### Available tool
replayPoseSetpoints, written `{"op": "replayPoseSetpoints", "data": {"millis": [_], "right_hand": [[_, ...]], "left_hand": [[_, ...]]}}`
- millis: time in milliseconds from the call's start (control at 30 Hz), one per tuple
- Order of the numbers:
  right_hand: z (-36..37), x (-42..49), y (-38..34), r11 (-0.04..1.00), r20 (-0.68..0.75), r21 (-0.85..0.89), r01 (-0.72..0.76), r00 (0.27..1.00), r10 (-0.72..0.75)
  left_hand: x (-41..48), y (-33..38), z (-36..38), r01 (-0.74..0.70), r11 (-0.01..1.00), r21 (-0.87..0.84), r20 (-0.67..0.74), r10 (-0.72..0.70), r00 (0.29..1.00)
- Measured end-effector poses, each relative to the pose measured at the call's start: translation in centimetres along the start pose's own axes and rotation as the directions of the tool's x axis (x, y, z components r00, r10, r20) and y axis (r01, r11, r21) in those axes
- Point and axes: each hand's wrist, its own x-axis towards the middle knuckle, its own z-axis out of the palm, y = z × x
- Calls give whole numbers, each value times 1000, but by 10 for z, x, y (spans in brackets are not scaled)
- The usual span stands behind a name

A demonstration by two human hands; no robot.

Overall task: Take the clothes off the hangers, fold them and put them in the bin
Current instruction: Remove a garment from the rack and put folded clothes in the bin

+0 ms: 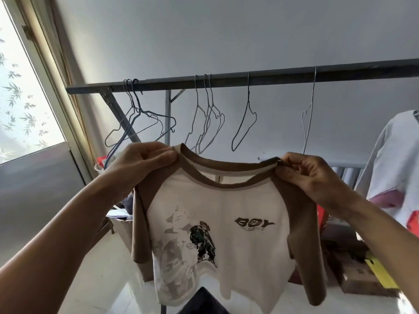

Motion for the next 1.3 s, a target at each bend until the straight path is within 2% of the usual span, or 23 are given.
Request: {"op": "replayPoseSetpoints", "data": {"millis": [133,233,367,500,767,900,1133,1300], "right_hand": [[-2,-1,-2,987,-51,132,-88,994,95],[3,2,4,963,-189,217,-163,960,205],[16,7,17,963,-376,-22,-270,894,243],[31,2,15,926,-483,-209,-314,857,182],[75,-10,3,947,-441,-247,-205,894,78],[82,-8,5,952,-413,-235,-196,907,84],[83,-6,6,958,-394,-205,-200,913,106],[84,-9,-1,961,-287,-183,-210,946,152]], "left_hand": [[-3,2,12,30,998,-63,10,-30,1000],[-5,0,28,87,986,-143,-48,-95,994],[1,-19,52,202,977,-65,-188,-211,959],[1,-29,82,221,975,-36,-312,-222,924],[-18,-11,152,80,986,-143,-260,-115,959],[-20,-8,164,60,974,-217,-245,-114,963],[-24,-6,167,37,980,-197,-207,-79,975],[-34,9,167,55,935,-351,-91,-93,992]]}}
